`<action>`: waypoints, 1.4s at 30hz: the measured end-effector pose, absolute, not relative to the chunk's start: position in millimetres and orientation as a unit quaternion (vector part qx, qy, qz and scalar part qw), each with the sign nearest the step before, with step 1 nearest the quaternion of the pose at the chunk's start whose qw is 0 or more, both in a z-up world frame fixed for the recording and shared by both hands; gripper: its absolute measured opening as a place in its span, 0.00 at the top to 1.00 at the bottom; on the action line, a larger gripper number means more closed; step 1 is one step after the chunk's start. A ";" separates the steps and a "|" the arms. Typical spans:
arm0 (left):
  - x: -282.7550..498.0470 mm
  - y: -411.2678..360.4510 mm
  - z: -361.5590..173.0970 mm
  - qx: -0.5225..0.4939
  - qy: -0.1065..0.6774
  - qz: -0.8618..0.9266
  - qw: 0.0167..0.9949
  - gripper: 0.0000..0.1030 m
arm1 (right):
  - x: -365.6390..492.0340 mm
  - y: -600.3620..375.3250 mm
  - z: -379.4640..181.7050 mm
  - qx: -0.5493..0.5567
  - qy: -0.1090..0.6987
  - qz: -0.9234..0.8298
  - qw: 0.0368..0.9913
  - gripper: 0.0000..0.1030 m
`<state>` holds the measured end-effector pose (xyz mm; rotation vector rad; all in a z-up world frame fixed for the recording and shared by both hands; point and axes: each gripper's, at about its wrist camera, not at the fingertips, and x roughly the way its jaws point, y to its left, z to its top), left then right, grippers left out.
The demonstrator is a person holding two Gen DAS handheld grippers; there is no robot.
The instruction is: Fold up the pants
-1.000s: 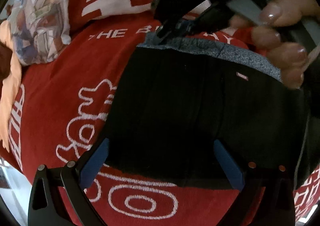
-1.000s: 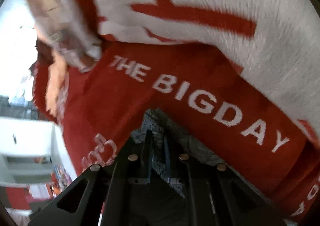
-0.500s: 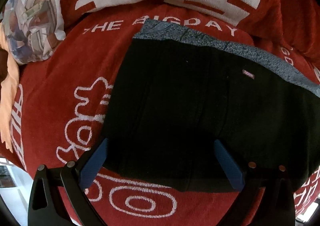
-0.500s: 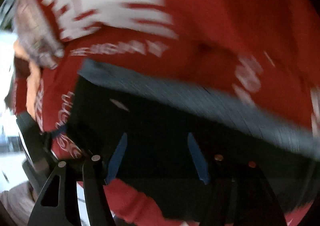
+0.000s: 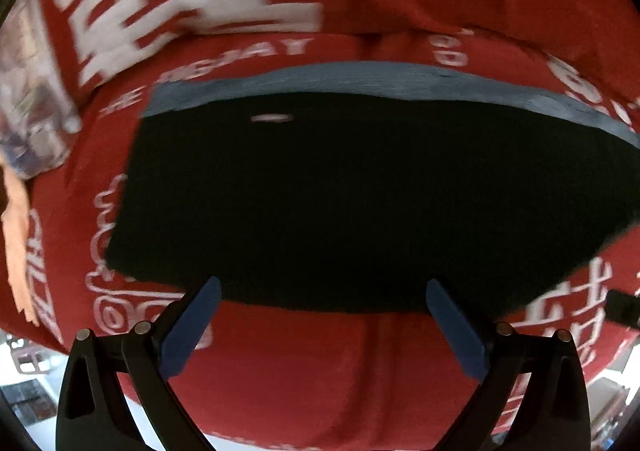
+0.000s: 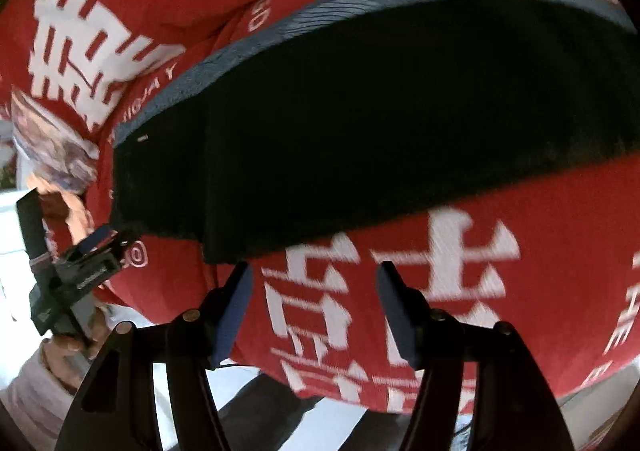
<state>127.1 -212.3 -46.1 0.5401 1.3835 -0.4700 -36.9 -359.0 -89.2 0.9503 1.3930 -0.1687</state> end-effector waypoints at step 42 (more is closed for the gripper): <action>27.3 -351.8 -65.8 0.307 0.638 -0.249 0.660 0.00 | -151.3 -453.8 -108.1 0.524 0.540 -0.143 0.642 0.34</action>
